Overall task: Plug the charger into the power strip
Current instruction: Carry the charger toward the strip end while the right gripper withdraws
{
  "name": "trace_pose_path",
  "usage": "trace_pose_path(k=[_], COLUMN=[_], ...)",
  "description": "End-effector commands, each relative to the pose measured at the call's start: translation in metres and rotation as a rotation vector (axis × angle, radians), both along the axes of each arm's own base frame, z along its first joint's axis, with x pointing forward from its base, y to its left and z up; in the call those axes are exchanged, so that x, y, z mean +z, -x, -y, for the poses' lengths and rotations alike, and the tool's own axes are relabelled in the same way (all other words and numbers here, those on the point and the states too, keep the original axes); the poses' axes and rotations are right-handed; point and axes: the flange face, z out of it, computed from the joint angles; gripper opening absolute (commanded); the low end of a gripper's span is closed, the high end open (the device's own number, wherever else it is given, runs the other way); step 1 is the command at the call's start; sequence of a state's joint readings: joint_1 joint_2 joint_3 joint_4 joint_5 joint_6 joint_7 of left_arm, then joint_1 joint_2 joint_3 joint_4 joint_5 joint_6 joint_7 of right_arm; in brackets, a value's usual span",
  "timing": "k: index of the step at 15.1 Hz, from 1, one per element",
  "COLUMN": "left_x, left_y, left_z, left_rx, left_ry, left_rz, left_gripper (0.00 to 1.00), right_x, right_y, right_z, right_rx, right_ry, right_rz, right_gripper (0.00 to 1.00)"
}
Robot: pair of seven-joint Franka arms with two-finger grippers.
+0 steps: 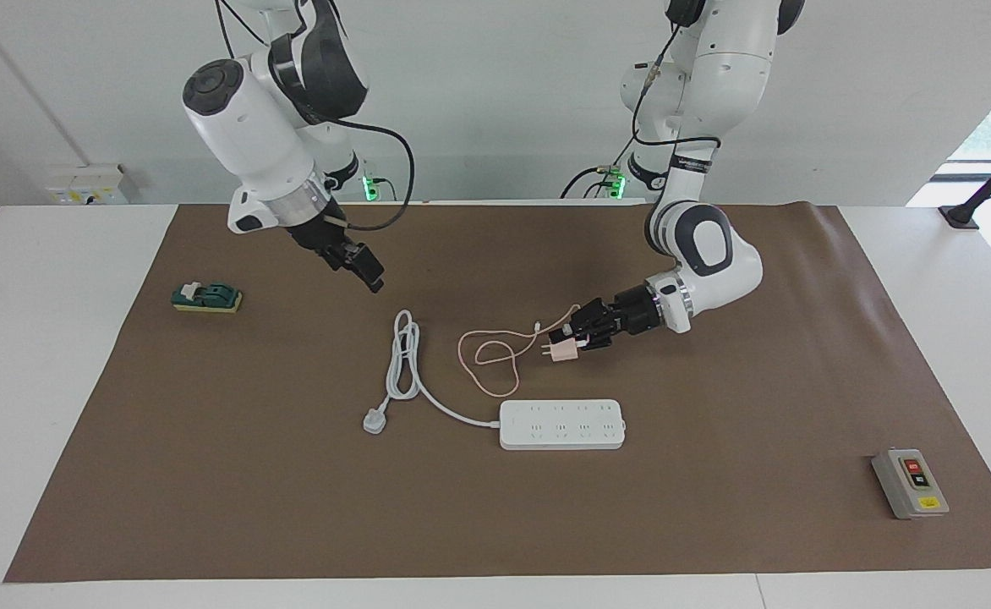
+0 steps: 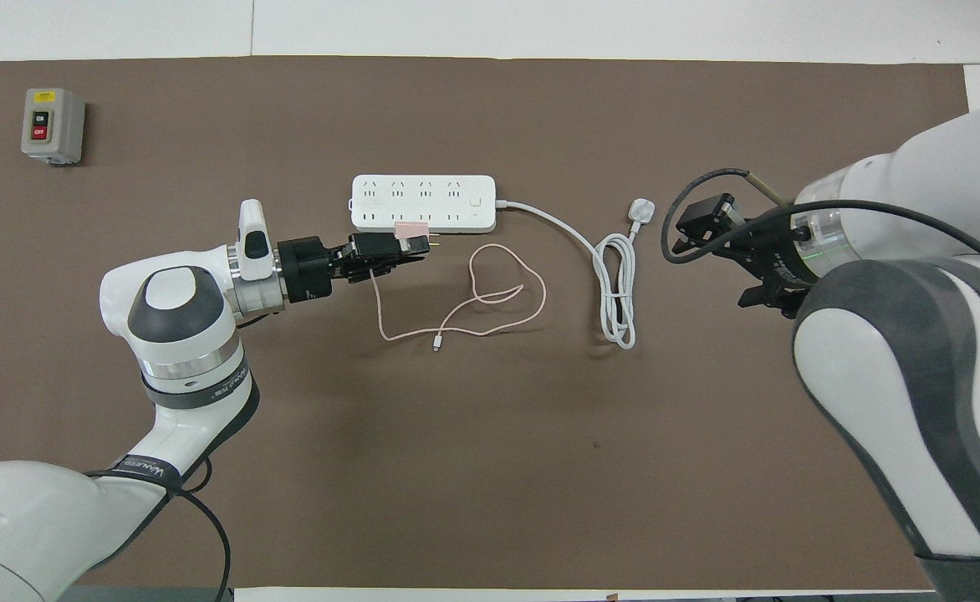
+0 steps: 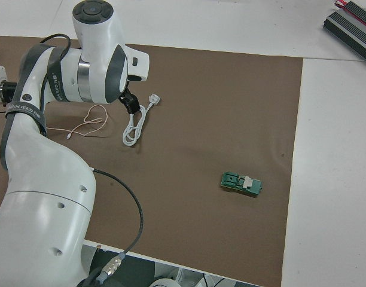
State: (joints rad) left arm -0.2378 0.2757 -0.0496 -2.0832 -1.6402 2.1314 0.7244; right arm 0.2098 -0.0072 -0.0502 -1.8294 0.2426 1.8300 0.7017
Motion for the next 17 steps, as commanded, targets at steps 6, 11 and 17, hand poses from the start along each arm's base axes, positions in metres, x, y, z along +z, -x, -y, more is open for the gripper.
trace_pose_path(k=[6,11,17], left_x=[0.077,0.126,0.175], left_y=[-0.021,-0.037,-0.049], left_z=[-0.046,-0.062,-0.065], left_rx=[-0.058,-0.137,-0.178], left_ry=[-0.334,-0.552,-0.73], left_rz=[-0.053,-0.106,-0.113], left_gripper=[0.0,0.0,0.0], right_x=[0.052,0.077,0.085], right_y=[0.032,0.044,0.054], right_z=[0.029,0.036,0.042], right_rx=[0.276,0.338,0.338], right_ry=[0.147,0.17,0.172], right_rz=[0.023,0.003,-0.009], right_gripper=[1.0,1.0,1.0])
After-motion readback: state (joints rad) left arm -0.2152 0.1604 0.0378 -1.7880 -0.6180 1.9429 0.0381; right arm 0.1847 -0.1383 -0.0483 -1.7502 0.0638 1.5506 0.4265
